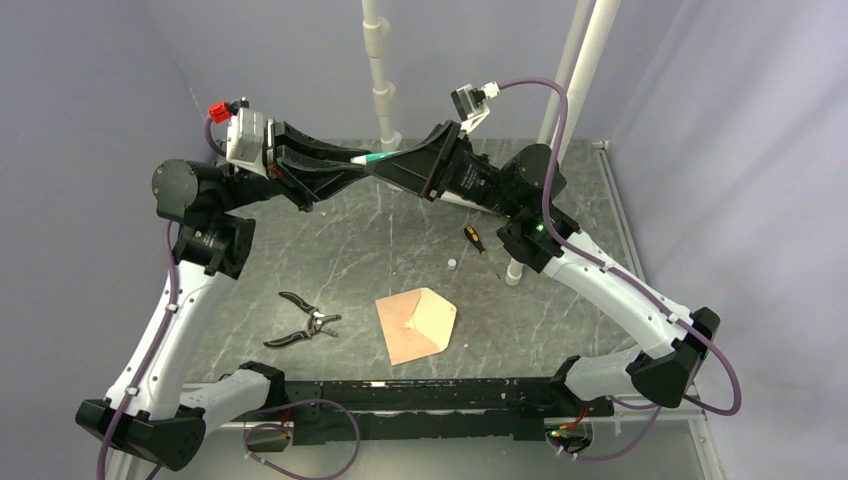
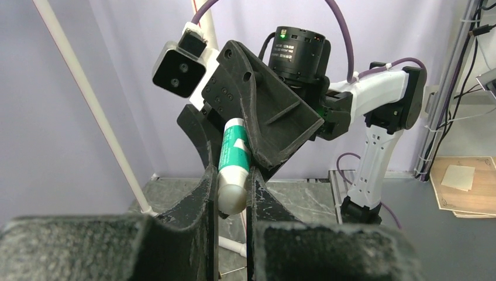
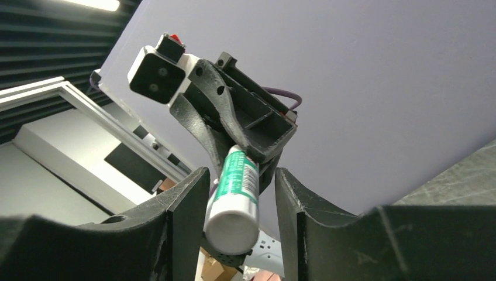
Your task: Place the letter into the envelope and seal it
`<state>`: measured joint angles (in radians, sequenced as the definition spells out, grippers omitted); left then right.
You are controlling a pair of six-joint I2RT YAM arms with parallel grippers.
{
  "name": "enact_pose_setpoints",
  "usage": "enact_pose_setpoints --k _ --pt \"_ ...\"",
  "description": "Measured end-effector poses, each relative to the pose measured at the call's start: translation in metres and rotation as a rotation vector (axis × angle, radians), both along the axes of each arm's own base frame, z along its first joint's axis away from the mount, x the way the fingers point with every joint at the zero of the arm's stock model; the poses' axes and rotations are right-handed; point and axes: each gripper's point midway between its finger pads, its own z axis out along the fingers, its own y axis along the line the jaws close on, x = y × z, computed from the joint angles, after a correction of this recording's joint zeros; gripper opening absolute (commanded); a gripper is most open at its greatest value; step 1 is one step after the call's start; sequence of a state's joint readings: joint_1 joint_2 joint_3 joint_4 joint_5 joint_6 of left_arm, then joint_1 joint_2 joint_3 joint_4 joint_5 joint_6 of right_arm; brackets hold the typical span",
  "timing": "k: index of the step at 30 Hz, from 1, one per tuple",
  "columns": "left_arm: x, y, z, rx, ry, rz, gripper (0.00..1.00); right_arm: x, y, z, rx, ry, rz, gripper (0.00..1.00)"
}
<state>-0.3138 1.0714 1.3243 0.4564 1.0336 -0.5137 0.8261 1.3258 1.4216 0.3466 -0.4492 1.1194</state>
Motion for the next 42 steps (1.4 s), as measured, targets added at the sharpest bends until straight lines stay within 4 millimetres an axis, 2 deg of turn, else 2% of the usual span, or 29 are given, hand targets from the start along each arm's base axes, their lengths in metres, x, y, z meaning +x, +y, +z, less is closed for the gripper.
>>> enact_pose_setpoints --k 3,8,10,14,17,23,25,27,31,34,38,42 --pt "0.002 0.0 -0.002 0.005 -0.001 0.007 0.02 -0.002 0.0 0.002 0.002 -0.003 0.007 0.36" --pt "0.003 0.0 -0.003 0.009 -0.006 0.012 0.02 -0.001 0.002 0.0 -0.002 0.006 0.018 0.32" --pt "0.003 0.0 -0.003 0.01 -0.006 0.013 0.02 -0.001 0.002 0.0 -0.002 0.011 0.02 0.33" --pt "0.001 0.001 -0.005 0.013 -0.019 0.013 0.03 -0.002 0.002 0.001 0.002 0.021 0.029 0.46" --pt "-0.002 0.002 -0.007 0.019 -0.034 0.018 0.02 -0.004 0.001 0.003 0.01 0.027 0.039 0.48" --pt "-0.006 0.004 -0.005 0.017 -0.064 0.034 0.03 -0.005 0.004 0.003 0.023 0.05 0.071 0.32" --pt "-0.008 0.005 -0.004 0.02 -0.075 0.04 0.03 -0.005 0.006 0.002 0.024 0.063 0.085 0.29" --pt "-0.009 0.007 -0.005 0.024 -0.081 0.051 0.02 -0.005 0.007 0.001 0.025 0.075 0.097 0.29" --pt "-0.012 0.008 -0.006 0.034 -0.102 0.062 0.02 -0.006 0.008 0.0 0.026 0.093 0.112 0.38" --pt "-0.014 0.009 -0.007 0.046 -0.118 0.064 0.02 -0.008 0.009 0.0 0.025 0.115 0.132 0.4" --pt "-0.022 0.011 -0.009 0.062 -0.141 0.062 0.02 -0.008 0.009 0.0 0.027 0.138 0.139 0.38" --pt "-0.024 0.012 -0.01 0.069 -0.153 0.07 0.02 -0.009 0.009 0.0 0.029 0.147 0.146 0.29"
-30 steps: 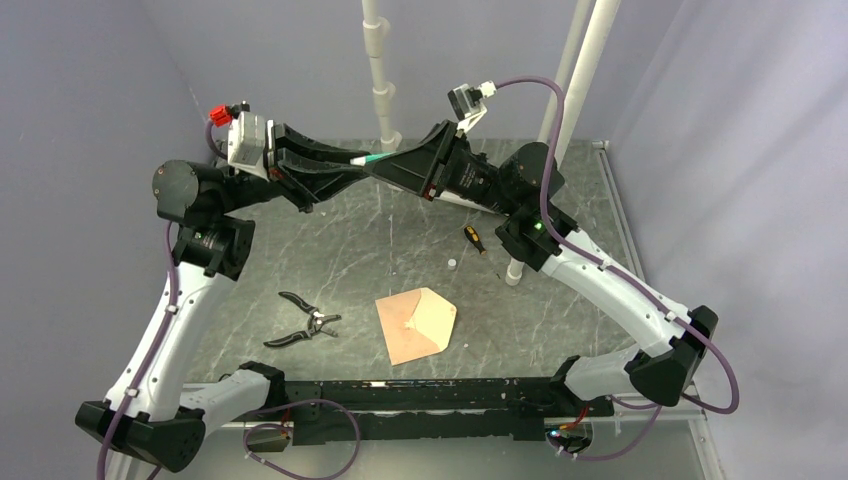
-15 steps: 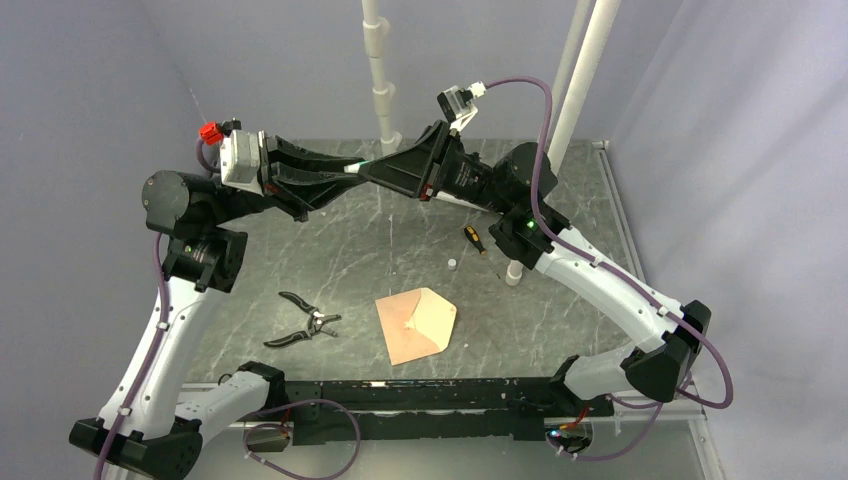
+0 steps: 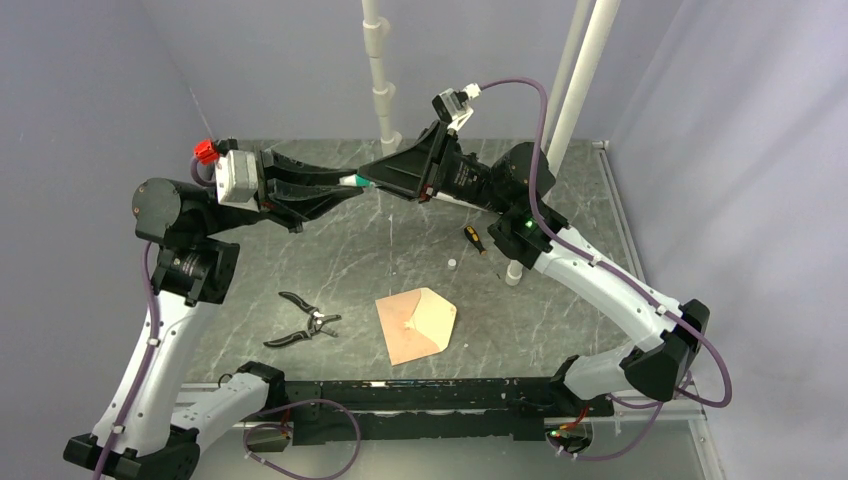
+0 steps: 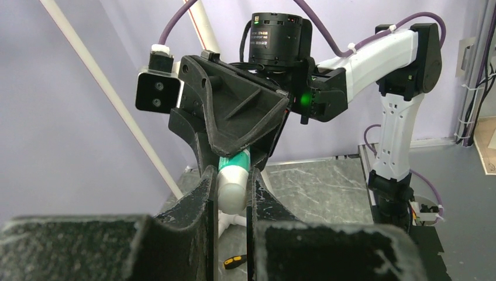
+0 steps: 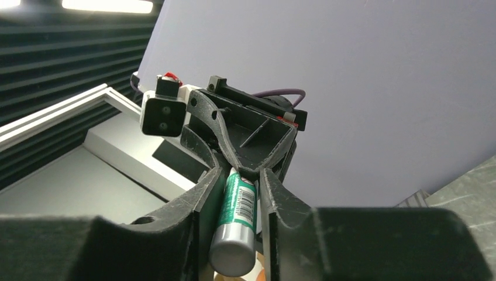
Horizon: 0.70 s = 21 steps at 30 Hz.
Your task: Place the letter into the envelope and seal it
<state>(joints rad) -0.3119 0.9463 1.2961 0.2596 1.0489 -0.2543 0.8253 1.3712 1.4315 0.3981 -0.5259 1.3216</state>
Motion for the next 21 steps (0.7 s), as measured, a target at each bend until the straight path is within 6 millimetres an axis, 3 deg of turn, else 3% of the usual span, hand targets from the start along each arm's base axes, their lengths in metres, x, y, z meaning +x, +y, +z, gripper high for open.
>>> enact_pose_setpoints --k 5,8,10,21 --pt "0.002 0.0 -0.001 0.0 -0.001 0.011 0.02 0.0 0.001 0.001 0.0 0.006 0.005 0.45" --pt "0.005 0.001 -0.001 -0.003 -0.001 0.026 0.02 -0.001 0.004 0.002 -0.002 -0.004 0.009 0.48" --pt "0.007 0.001 0.0 -0.007 0.001 0.036 0.02 -0.002 0.007 0.003 -0.003 -0.012 0.016 0.45" --pt "0.013 0.004 -0.001 -0.011 0.001 0.083 0.03 0.002 0.012 -0.003 -0.02 -0.007 0.015 0.04"
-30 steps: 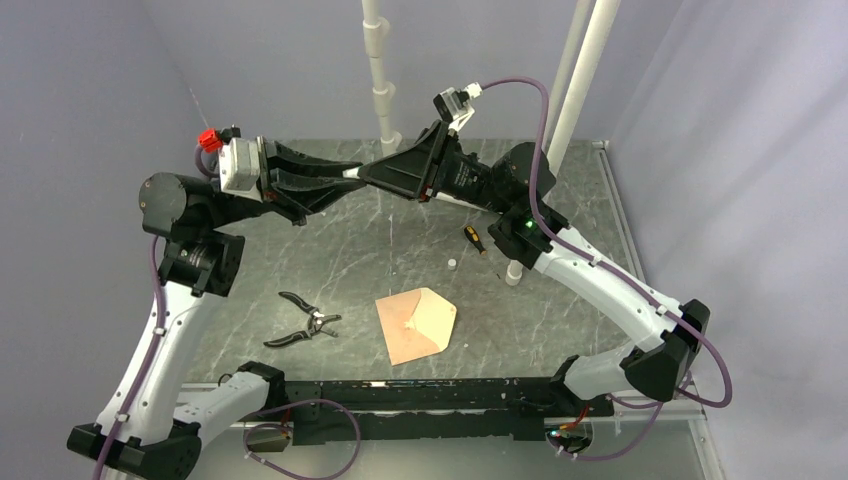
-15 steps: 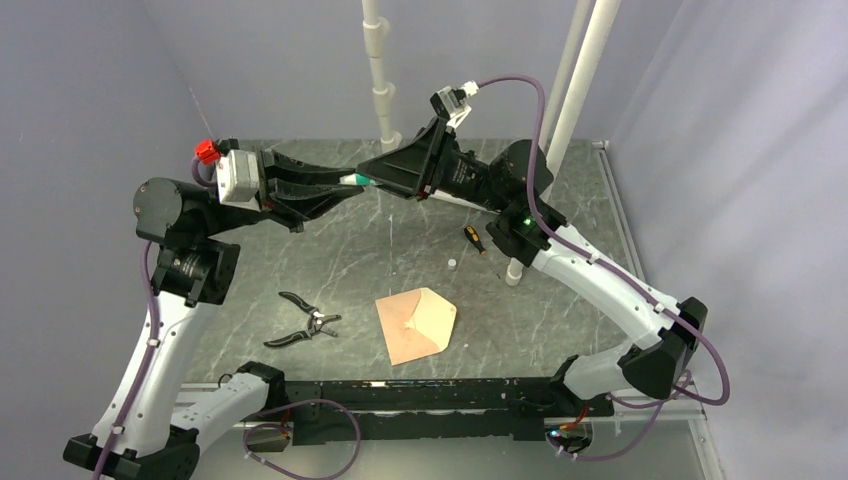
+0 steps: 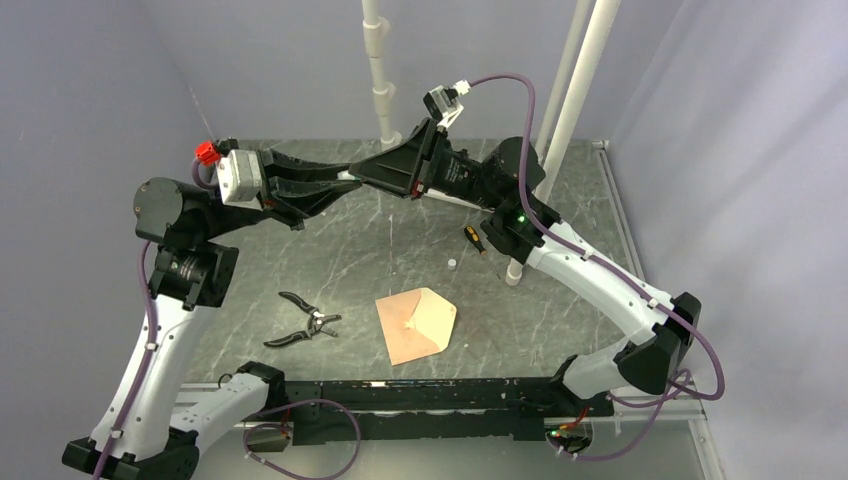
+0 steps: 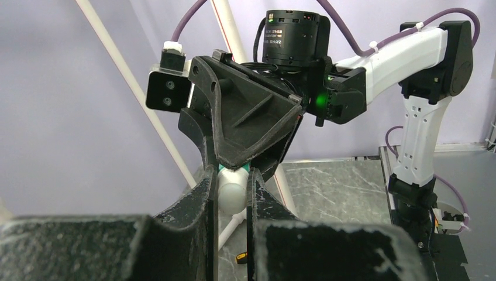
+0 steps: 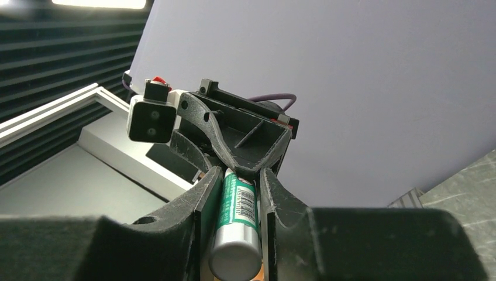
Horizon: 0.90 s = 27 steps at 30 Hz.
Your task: Place the letter into the envelope and seal it
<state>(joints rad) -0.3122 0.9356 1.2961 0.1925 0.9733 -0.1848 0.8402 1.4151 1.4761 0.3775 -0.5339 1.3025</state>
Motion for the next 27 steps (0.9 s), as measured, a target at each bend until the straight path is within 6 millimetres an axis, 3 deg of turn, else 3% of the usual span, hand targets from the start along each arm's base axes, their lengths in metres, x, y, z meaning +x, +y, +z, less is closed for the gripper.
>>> enact_pose_setpoints --k 4,8,10,14,21,27 --pt "0.0007 0.0007 -0.002 0.006 0.003 0.009 0.17 0.0008 0.0007 -0.0022 -0.008 0.004 -0.002 0.0" --pt "0.0033 0.0017 -0.0055 0.011 0.02 0.026 0.13 0.0035 0.0018 -0.0058 -0.022 0.006 -0.014 0.0" --pt "0.0042 0.0022 -0.0066 0.013 0.022 0.034 0.03 0.0041 0.0021 -0.0067 -0.025 0.004 -0.018 0.0" --pt "0.0047 0.0028 -0.008 0.018 0.022 0.041 0.03 0.004 0.0021 -0.0071 -0.027 -0.006 -0.02 0.28" --pt "0.0053 0.003 -0.0074 0.02 0.013 0.05 0.02 0.0028 0.0017 -0.0059 -0.023 -0.023 -0.019 0.29" --pt "0.0059 0.0039 -0.0049 0.015 0.018 0.062 0.02 0.0006 0.0005 -0.0018 -0.007 -0.052 -0.017 0.42"
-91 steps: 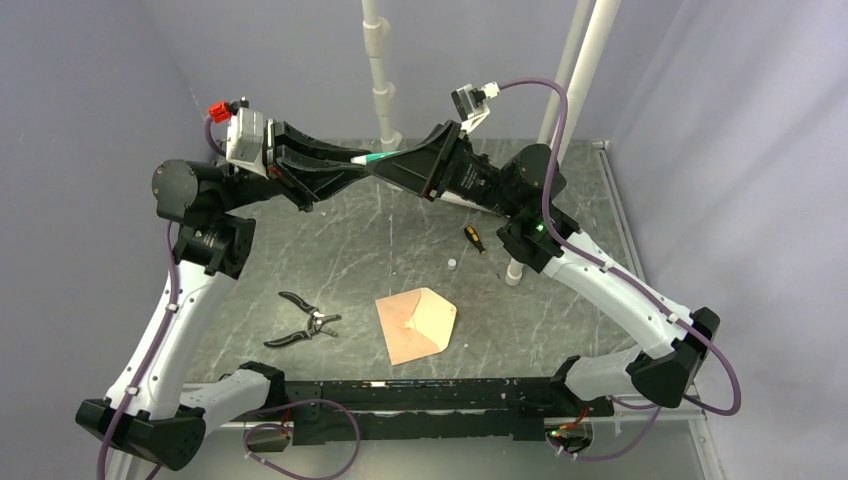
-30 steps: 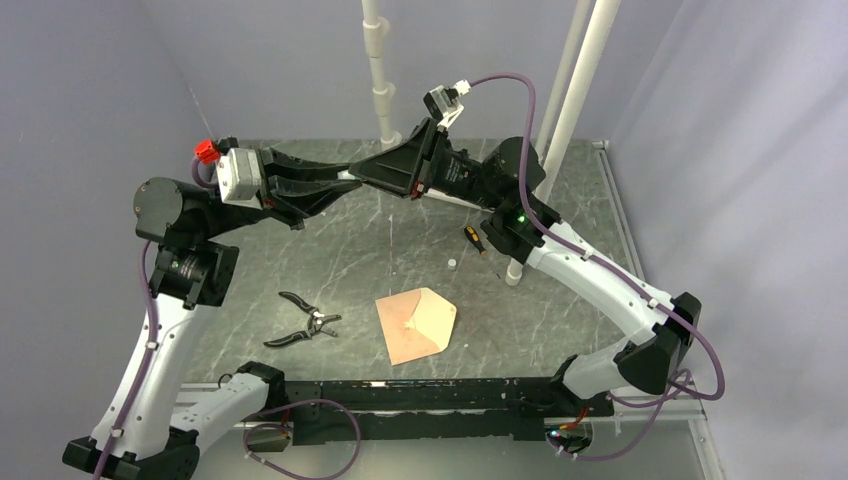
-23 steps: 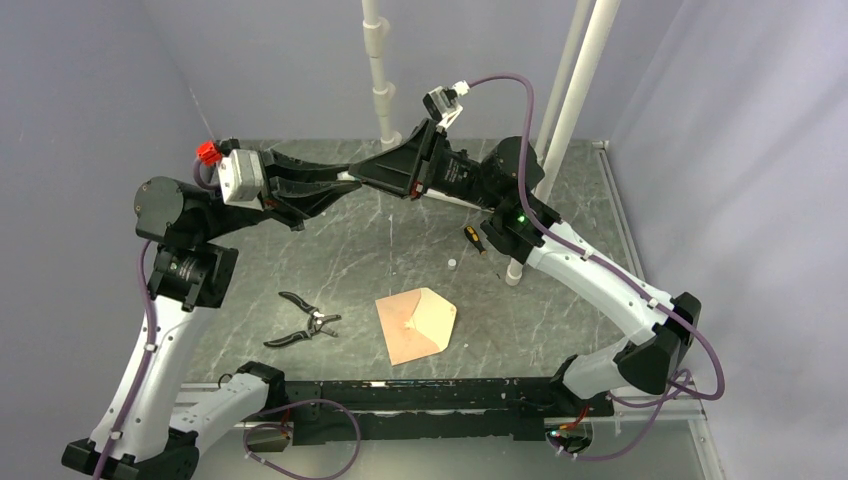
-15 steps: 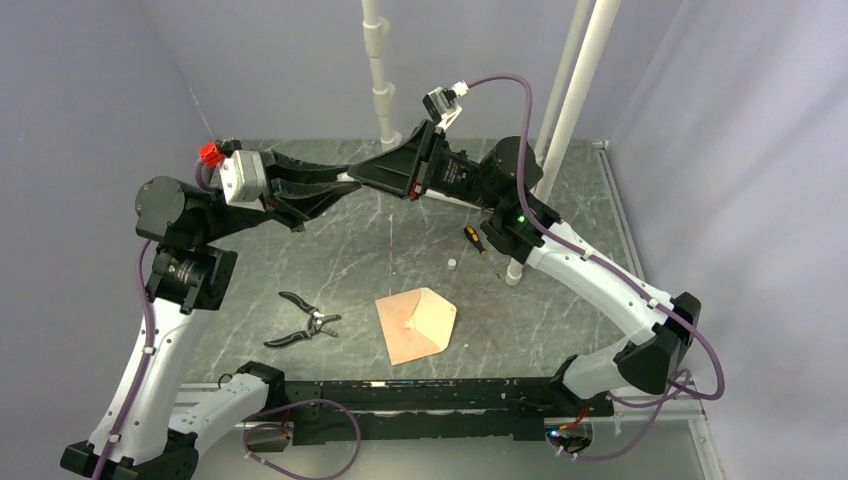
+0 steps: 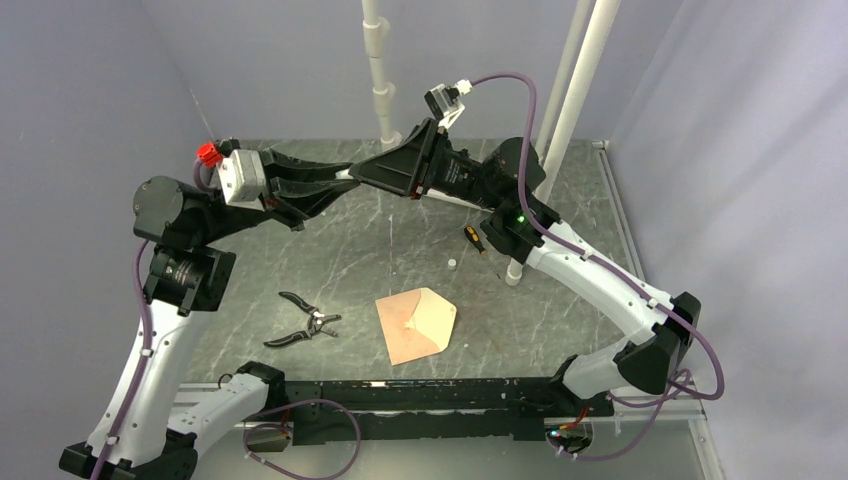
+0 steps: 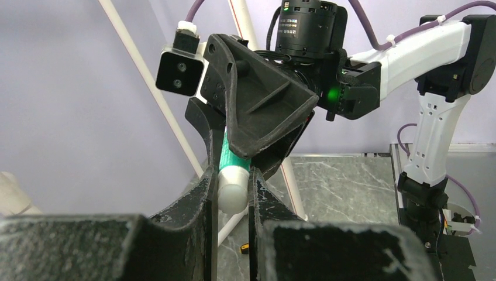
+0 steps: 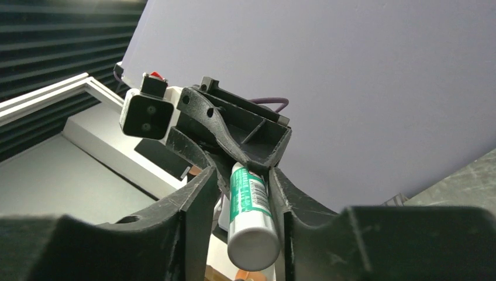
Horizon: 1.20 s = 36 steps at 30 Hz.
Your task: Place the letter into the envelope and seal it
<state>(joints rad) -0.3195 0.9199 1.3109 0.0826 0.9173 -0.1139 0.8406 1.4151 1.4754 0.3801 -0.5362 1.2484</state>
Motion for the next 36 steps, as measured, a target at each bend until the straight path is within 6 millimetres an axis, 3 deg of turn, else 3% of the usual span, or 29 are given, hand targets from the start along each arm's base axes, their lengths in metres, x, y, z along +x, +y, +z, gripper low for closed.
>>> enact_pose_setpoints --k 4,11,13,16,20,28,32,36 --pt "0.0 0.0 0.001 -0.003 0.0 0.003 0.02 -0.002 -0.001 0.003 0.012 -0.019 0.006 0.39" --pt "-0.003 0.001 0.004 -0.005 -0.01 -0.002 0.03 -0.005 -0.001 0.002 0.012 -0.03 0.018 0.02" --pt "-0.004 0.001 0.004 -0.005 -0.011 -0.002 0.17 -0.005 -0.001 0.002 0.013 -0.031 0.018 0.0" --pt "-0.004 0.001 0.005 -0.006 -0.011 -0.002 0.6 -0.005 -0.001 0.002 0.011 -0.032 0.017 0.0" --pt "-0.005 0.001 0.001 0.002 0.011 -0.006 0.92 -0.003 -0.002 0.0 -0.005 -0.049 -0.009 0.0" --pt "-0.016 0.003 -0.01 0.028 0.066 -0.025 0.93 0.012 -0.012 -0.019 -0.111 -0.072 -0.163 0.0" --pt "-0.023 0.009 -0.009 0.017 0.083 0.008 0.93 0.027 -0.019 -0.043 -0.221 -0.081 -0.272 0.0" --pt "-0.02 0.017 -0.011 -0.02 0.164 0.081 0.93 0.05 -0.027 -0.087 -0.408 -0.077 -0.397 0.0"
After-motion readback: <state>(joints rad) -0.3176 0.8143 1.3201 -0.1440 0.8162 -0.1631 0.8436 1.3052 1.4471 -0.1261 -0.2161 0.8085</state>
